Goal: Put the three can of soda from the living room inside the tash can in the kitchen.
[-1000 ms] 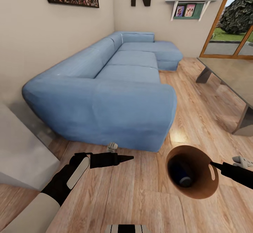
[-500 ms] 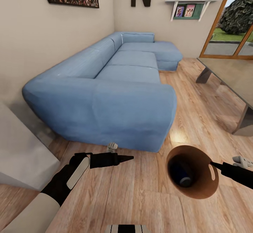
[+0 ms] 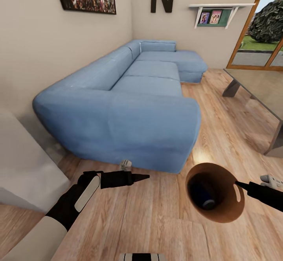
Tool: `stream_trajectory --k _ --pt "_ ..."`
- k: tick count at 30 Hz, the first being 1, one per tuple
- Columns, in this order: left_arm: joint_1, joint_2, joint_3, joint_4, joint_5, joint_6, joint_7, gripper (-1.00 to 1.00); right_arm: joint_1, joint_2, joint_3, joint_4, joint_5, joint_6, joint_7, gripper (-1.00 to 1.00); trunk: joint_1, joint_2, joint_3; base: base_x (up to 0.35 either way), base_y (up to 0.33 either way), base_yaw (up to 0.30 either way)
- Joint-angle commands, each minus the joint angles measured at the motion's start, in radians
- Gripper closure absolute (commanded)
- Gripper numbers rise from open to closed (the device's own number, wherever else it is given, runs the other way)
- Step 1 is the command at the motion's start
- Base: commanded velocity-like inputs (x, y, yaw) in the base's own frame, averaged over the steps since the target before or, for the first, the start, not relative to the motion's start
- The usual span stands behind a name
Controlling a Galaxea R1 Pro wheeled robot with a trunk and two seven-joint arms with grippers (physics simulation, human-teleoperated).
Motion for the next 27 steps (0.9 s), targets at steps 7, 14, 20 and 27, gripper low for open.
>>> stream_trajectory --k 7,14,20,27 --pt "0.0 0.0 0.0 0.0 0.0 0.0 0.0 -1.0 0.0 0.0 0.0 0.0 -0.021 0.012 0.002 1.0 0.0 0.0 0.011 0.0 0.0 0.1" --pt "0.0 0.0 0.0 0.0 0.0 0.0 0.0 -1.0 0.0 0.0 0.0 0.0 -0.021 0.012 0.002 1.0 0.0 0.0 0.022 0.0 0.0 0.108" --pt "0.0 0.0 0.0 0.0 0.0 0.0 0.0 -1.0 0.0 -0.003 0.0 0.0 -0.021 0.012 0.002 1.0 0.0 0.0 0.028 0.0 0.0 0.061" --pt "0.0 0.006 -0.001 0.0 0.0 0.0 0.0 -1.0 0.0 -0.002 -0.037 0.0 -0.021 0.012 0.002 1.0 0.0 0.0 0.036 0.0 0.0 0.001"
